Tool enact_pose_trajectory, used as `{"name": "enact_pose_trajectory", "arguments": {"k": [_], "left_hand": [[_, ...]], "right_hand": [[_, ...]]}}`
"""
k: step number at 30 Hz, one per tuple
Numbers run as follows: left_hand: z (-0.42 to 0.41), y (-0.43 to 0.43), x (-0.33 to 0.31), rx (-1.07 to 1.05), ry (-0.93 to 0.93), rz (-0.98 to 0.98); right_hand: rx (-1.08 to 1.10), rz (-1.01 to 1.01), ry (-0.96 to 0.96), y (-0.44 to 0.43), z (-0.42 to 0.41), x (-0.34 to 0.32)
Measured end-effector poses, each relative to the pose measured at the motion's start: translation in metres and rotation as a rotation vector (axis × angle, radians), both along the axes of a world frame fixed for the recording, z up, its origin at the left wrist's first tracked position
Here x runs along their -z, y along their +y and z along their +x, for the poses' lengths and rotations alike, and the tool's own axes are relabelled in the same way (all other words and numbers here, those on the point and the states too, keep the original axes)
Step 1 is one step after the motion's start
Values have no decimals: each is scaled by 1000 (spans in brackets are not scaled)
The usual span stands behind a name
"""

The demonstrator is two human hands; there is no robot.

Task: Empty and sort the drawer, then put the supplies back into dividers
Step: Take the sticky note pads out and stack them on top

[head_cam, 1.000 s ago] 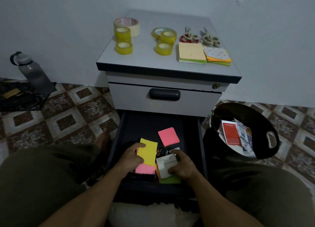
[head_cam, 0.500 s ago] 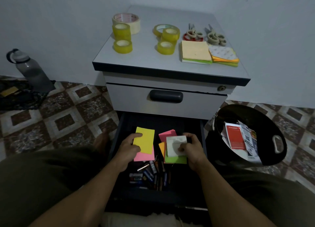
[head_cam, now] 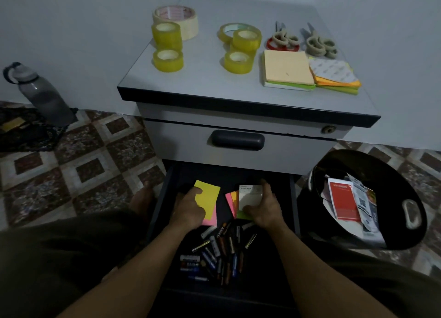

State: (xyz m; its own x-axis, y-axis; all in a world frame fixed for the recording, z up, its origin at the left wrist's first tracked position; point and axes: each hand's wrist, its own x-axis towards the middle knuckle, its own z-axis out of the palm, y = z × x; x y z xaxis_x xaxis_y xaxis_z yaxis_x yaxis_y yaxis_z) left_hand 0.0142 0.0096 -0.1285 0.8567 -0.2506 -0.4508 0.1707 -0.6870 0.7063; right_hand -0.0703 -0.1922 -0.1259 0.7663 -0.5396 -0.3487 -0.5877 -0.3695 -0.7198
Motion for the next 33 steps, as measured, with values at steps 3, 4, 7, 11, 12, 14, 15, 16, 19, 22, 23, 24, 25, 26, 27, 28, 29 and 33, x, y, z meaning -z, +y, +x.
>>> {"name": "enact_pose_trajectory", "arguments": {"k": [3, 4, 7, 11, 12, 14, 15, 16, 19, 22, 23, 24, 25, 26, 27, 28, 29, 33], "left_hand": [[-4, -5, 0, 38, 11, 2], [-6, -7, -1, 45, 29, -19], [-7, -9, -1, 12, 52, -52], [-5, -2, 0, -31, 69, -95], [-5, 1, 0, -31, 74, -110], [-6, 4, 0, -29, 86, -135], [-6, 4, 0, -32, 93, -145], [-6, 5, 1, -36, 98, -154], [-6, 5, 1, -43, 102, -166], [-6, 4, 0, -42, 102, -169], [-6, 4, 0, -41, 106, -171], [-6, 4, 0, -42, 111, -174], [-6, 5, 0, -44, 116, -177], [-6, 5, -1, -45, 119, -179], [-5, 6, -1, -43, 122, -180], [-5, 7, 0, -39, 128, -184], [-4, 9, 0, -35, 136, -191], [-2, 15, -1, -23, 178, -222]], "right_hand": [[0, -23, 24, 8, 2, 8], [-10, -4, 17, 10, 3, 8], [-11, 109, -48, 14, 3, 5], [146, 246, -124, 14, 3, -2], [166, 277, -126, 15, 4, -2], [145, 313, -94, 19, 3, -4], [126, 305, -78, 22, 3, -5], [111, 291, -75, 24, 3, -7], [79, 337, -119, 28, 3, -12], [35, 411, -123, 26, 1, -14], [21, 437, -121, 25, 0, -13], [14, 462, -122, 25, 0, -13], [11, 478, -120, 24, -1, -12], [9, 484, -114, 24, -1, -11], [15, 491, -105, 23, 0, -9], [38, 513, -105, 22, 0, -8], [72, 543, -113, 21, 0, -8], [174, 603, -80, 16, 2, -6]]}}
